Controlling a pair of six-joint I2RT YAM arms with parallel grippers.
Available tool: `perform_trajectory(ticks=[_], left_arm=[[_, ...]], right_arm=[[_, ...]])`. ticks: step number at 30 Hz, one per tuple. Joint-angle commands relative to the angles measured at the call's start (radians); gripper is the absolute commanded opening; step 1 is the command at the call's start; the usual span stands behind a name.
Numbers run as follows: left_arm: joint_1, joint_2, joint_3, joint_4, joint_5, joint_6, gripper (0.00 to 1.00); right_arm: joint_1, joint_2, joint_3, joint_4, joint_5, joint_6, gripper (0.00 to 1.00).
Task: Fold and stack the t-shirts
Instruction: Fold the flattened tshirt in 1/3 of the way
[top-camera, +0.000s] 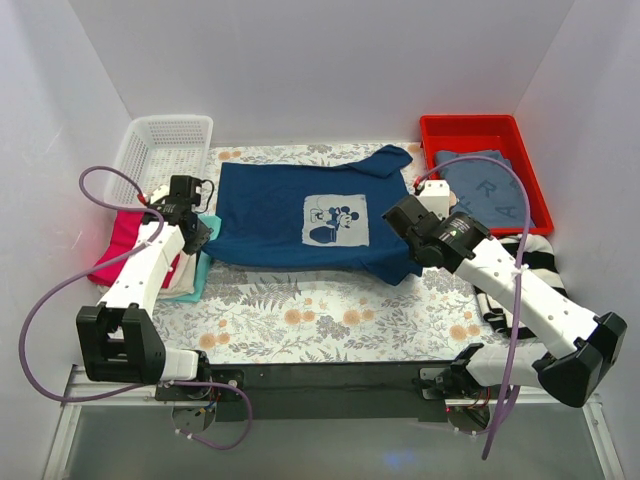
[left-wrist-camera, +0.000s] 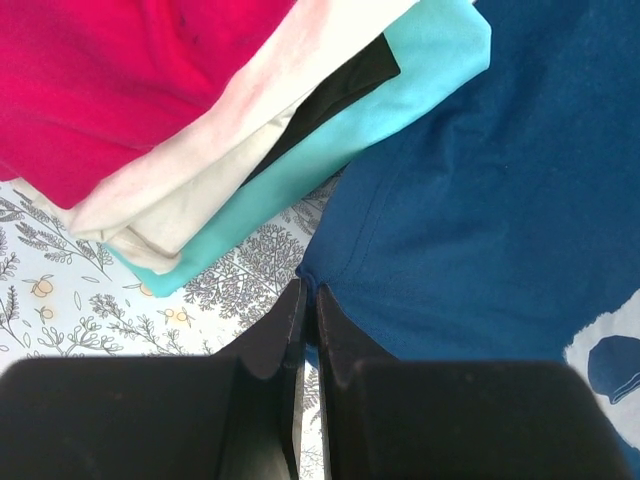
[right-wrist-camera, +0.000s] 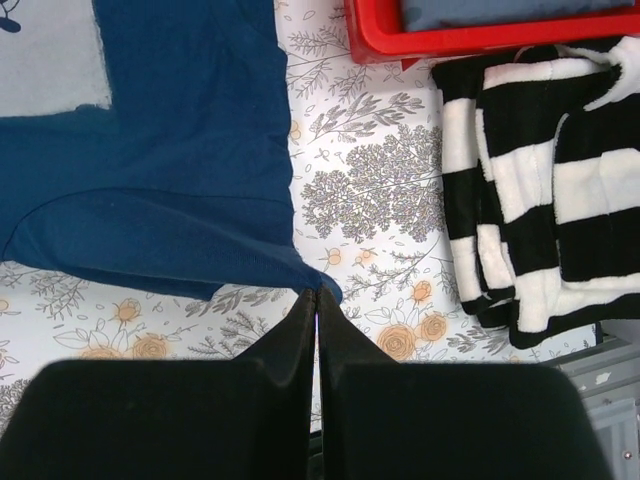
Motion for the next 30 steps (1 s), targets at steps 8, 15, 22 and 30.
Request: perform_trajectory(ticks=[8, 15, 22, 30], left_arm=[[0.021, 0.108, 0.115, 0.069, -0.034, 0.037, 0.0], [0.036, 0.223, 0.169, 0.129, -0.006, 0.061, 0.0], [0.039, 0.35, 0.244, 0.207, 0.009, 0.088, 0.0], [0.041, 0.488, 0.359, 0.222, 0.013, 0.101, 0.0]], right_arm=[[-0.208, 0.014, -0.006, 0.279, -0.048, -0.174, 0.01], [-0.334, 0.12, -0.006, 0.519, -0.189, -0.341, 0.01], [-0.426, 0.259, 0.063, 0.649, -0.309, -0.43, 0.01], [-0.469, 0.428, 0.206, 0.693, -0.381, -0.473, 0.01]])
